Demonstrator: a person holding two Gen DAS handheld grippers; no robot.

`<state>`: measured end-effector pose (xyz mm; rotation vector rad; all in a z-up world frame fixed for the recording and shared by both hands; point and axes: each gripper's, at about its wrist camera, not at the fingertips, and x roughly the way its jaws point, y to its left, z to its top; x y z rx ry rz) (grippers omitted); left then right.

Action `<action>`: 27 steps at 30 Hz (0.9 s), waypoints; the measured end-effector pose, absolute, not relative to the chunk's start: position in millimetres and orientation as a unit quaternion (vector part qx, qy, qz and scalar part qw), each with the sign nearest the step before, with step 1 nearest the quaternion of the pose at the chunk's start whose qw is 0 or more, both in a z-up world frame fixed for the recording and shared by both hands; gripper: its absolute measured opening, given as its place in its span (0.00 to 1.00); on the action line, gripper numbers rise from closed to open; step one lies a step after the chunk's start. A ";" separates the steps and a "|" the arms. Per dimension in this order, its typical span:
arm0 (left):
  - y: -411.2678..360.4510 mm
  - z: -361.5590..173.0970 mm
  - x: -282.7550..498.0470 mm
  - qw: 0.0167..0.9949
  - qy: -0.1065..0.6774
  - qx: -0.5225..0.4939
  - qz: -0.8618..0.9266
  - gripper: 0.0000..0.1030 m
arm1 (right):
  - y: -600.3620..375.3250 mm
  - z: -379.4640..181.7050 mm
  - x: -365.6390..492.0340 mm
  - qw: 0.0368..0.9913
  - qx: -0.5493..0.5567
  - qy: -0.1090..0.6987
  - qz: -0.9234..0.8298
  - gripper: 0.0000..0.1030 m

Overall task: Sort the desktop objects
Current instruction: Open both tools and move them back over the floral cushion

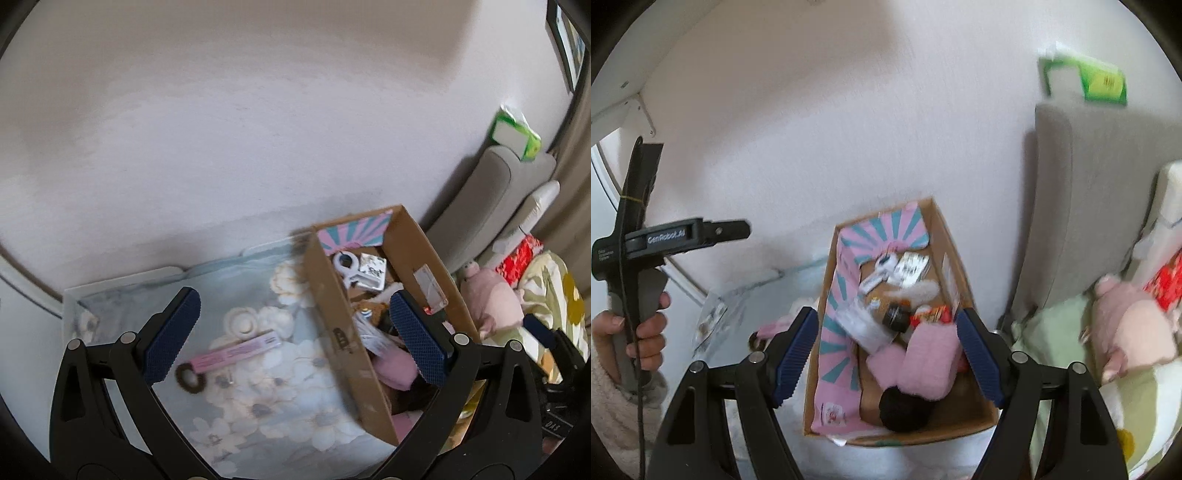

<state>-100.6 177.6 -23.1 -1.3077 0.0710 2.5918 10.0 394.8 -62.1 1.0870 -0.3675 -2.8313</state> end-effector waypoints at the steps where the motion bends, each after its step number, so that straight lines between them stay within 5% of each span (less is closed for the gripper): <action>1: 174.0 -21.0 -99.3 0.117 0.023 -0.444 0.888 0.99 | 392.8 -58.4 11.8 0.043 0.346 -0.114 -0.930 0.72; 19: 93.6 5.4 -59.9 0.075 -0.023 -0.361 0.929 0.99 | 358.1 -41.0 29.9 0.001 0.276 -0.059 -0.959 0.80; 27: 49.9 -9.5 -60.3 0.006 0.044 -0.397 0.917 0.99 | 327.7 -41.1 14.1 0.037 0.298 -0.036 -0.953 0.84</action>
